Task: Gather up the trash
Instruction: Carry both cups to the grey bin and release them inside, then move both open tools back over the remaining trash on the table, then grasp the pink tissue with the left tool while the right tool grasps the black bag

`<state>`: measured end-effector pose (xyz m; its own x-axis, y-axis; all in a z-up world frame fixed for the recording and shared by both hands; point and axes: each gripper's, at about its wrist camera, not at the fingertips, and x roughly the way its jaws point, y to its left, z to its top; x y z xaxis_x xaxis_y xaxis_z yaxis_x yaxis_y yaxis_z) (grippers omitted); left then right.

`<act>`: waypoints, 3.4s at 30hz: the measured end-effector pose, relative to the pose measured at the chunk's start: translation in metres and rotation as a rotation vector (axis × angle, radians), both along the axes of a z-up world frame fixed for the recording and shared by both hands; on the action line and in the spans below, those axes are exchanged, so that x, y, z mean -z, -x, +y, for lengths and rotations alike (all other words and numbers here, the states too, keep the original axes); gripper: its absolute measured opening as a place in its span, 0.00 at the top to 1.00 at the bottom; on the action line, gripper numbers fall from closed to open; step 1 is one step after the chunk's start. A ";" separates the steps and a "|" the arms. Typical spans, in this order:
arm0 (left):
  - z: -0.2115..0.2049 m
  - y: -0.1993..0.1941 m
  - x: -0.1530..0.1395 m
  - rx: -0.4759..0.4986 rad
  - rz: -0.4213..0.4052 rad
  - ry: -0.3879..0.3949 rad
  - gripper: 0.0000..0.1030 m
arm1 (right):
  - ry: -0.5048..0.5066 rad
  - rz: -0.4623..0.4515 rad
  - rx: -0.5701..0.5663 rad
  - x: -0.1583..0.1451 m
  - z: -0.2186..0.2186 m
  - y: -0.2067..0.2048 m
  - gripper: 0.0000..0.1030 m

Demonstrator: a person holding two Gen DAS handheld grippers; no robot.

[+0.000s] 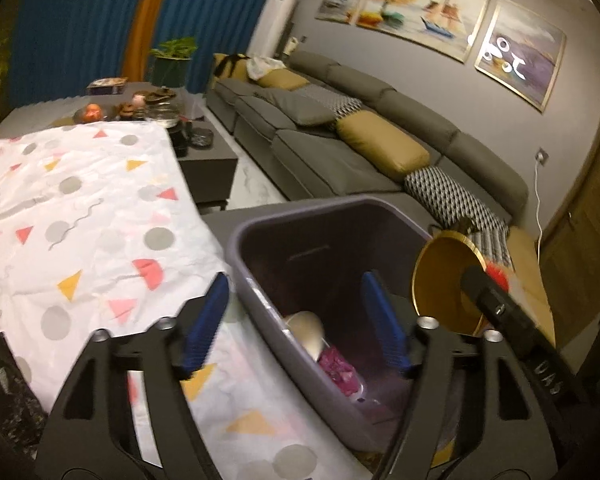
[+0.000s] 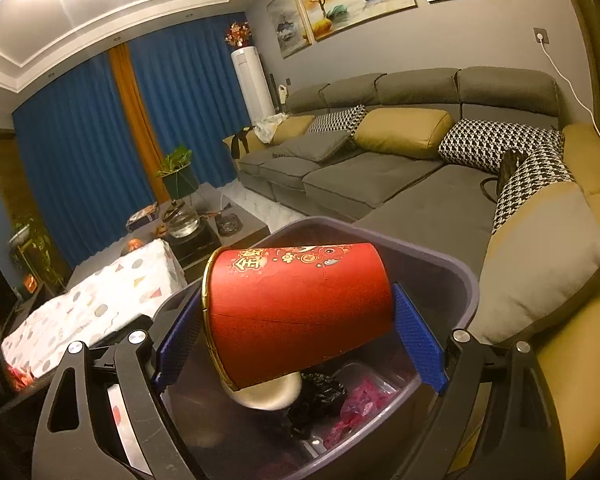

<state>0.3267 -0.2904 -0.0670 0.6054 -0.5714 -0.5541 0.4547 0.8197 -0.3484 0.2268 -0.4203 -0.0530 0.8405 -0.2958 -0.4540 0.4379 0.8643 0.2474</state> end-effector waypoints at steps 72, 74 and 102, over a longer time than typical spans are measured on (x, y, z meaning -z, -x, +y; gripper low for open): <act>0.289 0.134 0.013 -0.434 -0.026 -0.202 0.52 | 0.214 -0.028 -0.401 0.009 0.246 0.089 0.13; 0.289 0.126 0.016 -0.424 -0.001 -0.199 0.64 | 0.215 -0.019 -0.408 0.012 0.248 0.083 0.13; 0.339 0.129 -0.008 -0.459 -0.101 0.008 1.00 | 0.224 0.145 -0.499 0.045 0.282 -0.006 0.31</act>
<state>0.1975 0.0486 -0.0591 0.8470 -0.2361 -0.4763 0.0779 0.9414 -0.3281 0.2329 -0.1384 -0.0975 0.8370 0.0189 -0.5469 -0.0210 0.9998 0.0024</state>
